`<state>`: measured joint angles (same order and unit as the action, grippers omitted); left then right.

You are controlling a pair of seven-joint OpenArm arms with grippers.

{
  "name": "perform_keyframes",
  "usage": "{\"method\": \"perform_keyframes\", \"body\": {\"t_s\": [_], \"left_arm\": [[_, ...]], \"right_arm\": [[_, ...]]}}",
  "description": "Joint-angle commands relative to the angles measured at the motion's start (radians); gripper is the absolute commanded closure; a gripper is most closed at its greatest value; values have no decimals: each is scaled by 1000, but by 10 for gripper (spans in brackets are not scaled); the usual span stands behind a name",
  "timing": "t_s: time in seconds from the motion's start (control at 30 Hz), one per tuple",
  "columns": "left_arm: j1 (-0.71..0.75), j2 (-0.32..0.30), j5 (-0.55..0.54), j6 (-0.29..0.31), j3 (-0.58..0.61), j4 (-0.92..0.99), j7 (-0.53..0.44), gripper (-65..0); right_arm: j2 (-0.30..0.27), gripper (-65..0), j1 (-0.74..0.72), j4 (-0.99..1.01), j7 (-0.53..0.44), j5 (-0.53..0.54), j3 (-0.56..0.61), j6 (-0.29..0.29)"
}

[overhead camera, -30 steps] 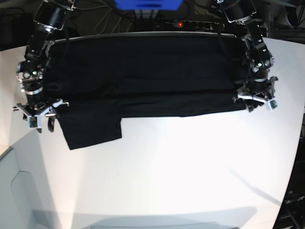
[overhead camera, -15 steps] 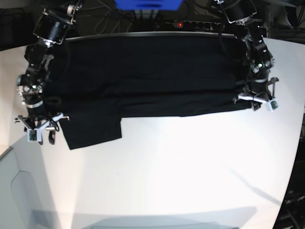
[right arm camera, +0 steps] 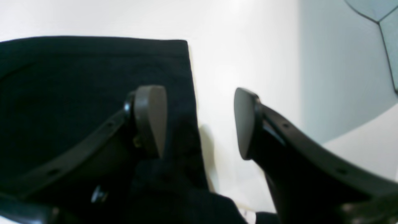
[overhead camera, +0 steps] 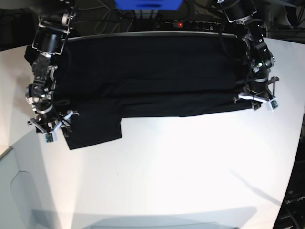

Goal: Fold the T-shirt properly
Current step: 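Move the right gripper toward the hanging sleeve corner of the shirt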

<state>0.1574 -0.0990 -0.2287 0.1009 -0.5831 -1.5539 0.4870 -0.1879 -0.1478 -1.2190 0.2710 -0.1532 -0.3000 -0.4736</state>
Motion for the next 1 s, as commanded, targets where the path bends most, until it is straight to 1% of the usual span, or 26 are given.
{"method": "perform_keyframes", "body": {"t_s": [0.0,0.07,0.27,0.37,0.43,0.5,0.6,0.63,0.7,0.8,0.97], "left_arm": [[-6,-11,-5,0,-4,-21,-24,0],[-8,-11,-5,0,-4,-21,-24,0],[-12,-11,-5,0,-4,-21,-24,0],[-12,-12,-5,0,-4,-21,-24,0],[-11,-12,-5,0,-4,-21,-24,0],[-11,-12,-5,0,-4,-21,-24,0],[-11,-12,-5,0,-4,-21,-24,0],[-11,-12,-5,0,-4,-21,-24,0],[-11,-12,-5,0,-4,-21,-24,0],[-9,-15,-5,0,-5,-21,-24,0],[-11,-18,-5,1,-5,-35,-24,0]], "right_arm": [[-11,-352,-6,-18,3,7,-1,-1],[-11,-352,-3,-17,38,7,-1,-1],[-11,-351,-2,-8,86,7,3,-1],[-14,-339,-9,-8,95,7,41,-1],[-15,-294,-11,-8,95,7,72,-1],[-17,-229,-11,-8,107,7,103,-4],[-12,-115,-28,-8,136,7,123,-64],[-11,-82,-34,-8,150,7,123,-76],[-9,-6,-43,-8,184,7,123,-83],[-11,0,-48,-23,192,7,118,-84],[-15,0,-68,-138,192,8,94,-86]]}}
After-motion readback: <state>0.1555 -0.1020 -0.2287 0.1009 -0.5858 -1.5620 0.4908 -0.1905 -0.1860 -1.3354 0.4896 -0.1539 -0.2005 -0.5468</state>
